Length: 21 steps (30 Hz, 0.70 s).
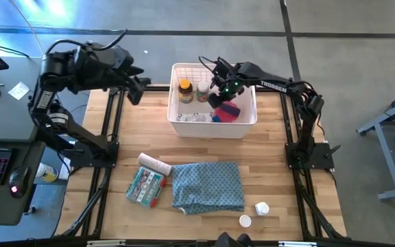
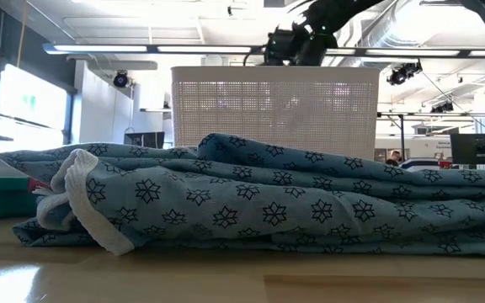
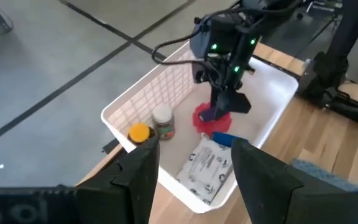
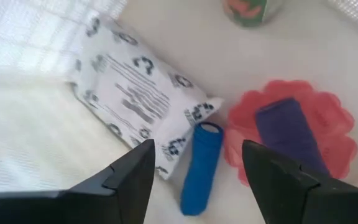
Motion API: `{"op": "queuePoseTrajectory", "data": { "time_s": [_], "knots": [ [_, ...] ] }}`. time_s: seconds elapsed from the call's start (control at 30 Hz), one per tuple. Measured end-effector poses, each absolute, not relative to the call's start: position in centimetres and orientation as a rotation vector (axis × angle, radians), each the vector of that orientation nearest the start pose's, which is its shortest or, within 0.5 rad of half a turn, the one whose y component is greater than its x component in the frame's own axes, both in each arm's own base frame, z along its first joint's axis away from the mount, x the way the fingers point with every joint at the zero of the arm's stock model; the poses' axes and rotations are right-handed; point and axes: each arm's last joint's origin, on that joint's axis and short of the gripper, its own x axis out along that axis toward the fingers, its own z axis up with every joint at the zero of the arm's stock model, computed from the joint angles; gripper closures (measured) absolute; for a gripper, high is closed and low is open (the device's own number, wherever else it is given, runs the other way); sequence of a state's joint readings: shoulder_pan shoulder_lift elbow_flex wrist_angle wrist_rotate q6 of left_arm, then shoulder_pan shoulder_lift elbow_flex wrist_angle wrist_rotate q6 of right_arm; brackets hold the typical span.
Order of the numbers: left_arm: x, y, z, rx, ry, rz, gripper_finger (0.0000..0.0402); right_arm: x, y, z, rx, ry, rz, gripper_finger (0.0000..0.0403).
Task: Pick & place medical supplies in basket/bin
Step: Put the first aid kit into the white bin
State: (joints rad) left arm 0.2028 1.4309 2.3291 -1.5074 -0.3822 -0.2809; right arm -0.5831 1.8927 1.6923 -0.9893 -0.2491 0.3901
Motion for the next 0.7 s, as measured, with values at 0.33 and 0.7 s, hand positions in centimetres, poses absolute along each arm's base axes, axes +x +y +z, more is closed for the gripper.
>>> {"op": "queuePoseTrajectory", "data": {
  "time_s": [0.33,0.7],
  "knots": [
    [12.5,3.7,54.4,-0.182,0.528,0.649,0.0167,34.0,-21.4,33.3,0.899,0.819,-0.531,0.0171],
    [10.8,3.0,54.8,-0.177,0.511,0.519,0.0167,35.3,-18.8,40.0,0.894,0.597,-0.483,0.0171]
  ]
}}
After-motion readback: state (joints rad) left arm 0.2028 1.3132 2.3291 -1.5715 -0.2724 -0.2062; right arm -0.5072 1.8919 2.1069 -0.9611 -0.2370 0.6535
